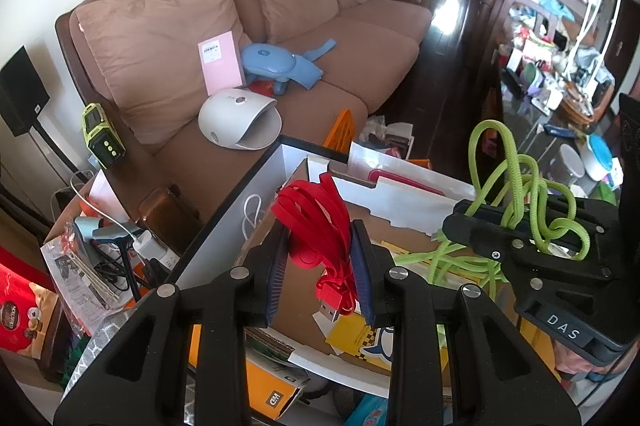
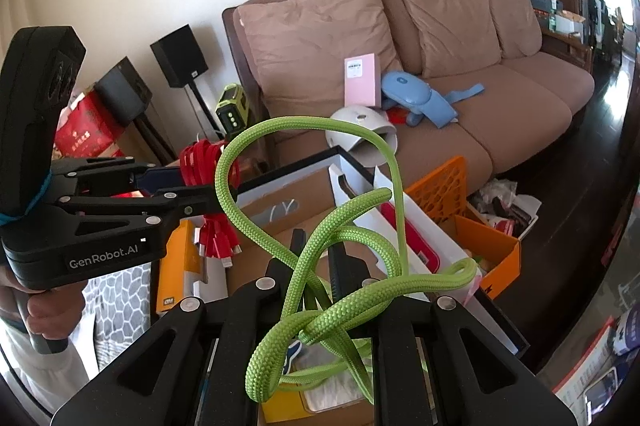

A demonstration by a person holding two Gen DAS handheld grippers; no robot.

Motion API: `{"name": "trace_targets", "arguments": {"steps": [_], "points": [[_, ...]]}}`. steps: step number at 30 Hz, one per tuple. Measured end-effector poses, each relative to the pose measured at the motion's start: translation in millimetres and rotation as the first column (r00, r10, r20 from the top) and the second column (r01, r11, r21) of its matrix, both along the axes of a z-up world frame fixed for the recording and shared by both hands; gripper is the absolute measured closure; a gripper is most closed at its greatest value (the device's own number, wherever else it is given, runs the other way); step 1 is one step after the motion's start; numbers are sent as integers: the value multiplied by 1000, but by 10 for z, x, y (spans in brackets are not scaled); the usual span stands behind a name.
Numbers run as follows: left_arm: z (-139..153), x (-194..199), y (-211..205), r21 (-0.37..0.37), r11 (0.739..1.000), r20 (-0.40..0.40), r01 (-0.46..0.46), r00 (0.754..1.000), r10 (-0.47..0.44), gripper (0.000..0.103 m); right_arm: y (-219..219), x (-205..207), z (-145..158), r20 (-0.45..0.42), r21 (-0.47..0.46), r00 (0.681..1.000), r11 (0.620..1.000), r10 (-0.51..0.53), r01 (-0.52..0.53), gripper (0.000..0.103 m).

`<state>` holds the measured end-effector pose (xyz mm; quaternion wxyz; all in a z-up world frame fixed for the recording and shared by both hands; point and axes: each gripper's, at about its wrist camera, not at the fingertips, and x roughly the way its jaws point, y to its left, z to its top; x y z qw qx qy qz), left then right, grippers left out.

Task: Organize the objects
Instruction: 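Lower the red cable and green cable together into the cardboard box, then open the left tool to drop the red cable while the right tool lowers the green cable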

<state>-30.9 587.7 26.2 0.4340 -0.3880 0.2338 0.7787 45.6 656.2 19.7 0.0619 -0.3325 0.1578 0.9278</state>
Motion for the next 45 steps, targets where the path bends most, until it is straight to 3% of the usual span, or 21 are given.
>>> {"name": "trace_targets", "arguments": {"steps": [26,32,36,45], "points": [[-39,83,59,-8,998,25,55,998,-54,75,36,-69,-93,69,-32,998,999,11,-8,89],[-58,70,58,-16,998,25,56,998,-55,75,50,-83,-112,78,-37,997,999,7,-4,82],[-103,72,80,-30,998,28,60,998,-59,75,55,-83,-101,76,-36,997,999,-5,8,64],[-155,86,106,-47,996,29,72,997,-70,75,94,-75,-103,79,-37,997,999,-23,26,56]]}}
